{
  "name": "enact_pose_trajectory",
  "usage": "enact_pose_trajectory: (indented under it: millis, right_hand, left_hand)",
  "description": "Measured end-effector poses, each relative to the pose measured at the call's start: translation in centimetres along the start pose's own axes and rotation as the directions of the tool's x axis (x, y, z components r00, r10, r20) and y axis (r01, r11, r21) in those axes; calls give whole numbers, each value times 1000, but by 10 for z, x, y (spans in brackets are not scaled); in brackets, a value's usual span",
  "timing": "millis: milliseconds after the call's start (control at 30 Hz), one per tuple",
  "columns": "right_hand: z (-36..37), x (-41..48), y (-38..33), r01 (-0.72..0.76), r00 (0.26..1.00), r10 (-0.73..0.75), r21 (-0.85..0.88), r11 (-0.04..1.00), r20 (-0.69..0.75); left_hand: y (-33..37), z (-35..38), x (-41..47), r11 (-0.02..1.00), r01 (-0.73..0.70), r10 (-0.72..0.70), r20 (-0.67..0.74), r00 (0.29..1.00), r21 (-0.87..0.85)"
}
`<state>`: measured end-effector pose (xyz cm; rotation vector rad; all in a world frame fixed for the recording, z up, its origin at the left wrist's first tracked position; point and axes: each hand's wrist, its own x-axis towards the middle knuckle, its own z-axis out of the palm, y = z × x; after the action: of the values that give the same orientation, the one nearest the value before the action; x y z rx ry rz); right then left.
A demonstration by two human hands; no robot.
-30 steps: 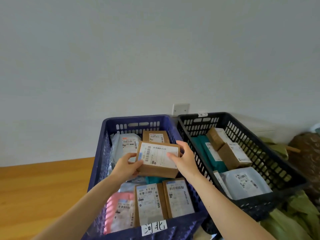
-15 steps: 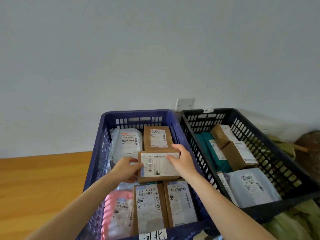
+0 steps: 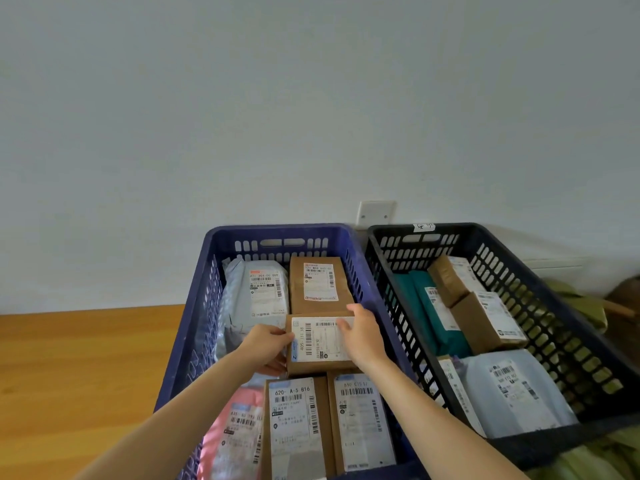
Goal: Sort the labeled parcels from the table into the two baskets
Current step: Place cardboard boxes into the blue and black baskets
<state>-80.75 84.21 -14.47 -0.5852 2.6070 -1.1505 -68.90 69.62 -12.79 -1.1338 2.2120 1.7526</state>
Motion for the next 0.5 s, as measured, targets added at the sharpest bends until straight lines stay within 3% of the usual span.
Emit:
enact_pose_trajectory:
  millis: [200, 300, 400, 500]
  right_hand:
    - [1, -13, 6, 117, 991, -97, -240, 964, 95]
    - [-4, -16, 9, 254, 966, -214, -355, 900, 147]
    - [-7, -22, 16, 325, 939, -246, -390, 861, 240]
    - [-8, -29, 26, 329, 929, -221, -390, 860, 297]
  left_hand:
    - [-8, 3, 12, 999, 27, -27, 18, 999, -33]
    - [-11, 7, 11, 968, -131, 144, -47, 988, 212]
    - [-15, 9, 4, 704, -362, 425, 45, 904, 611]
    - [-24, 11, 2, 345, -486, 525, 264, 809, 803]
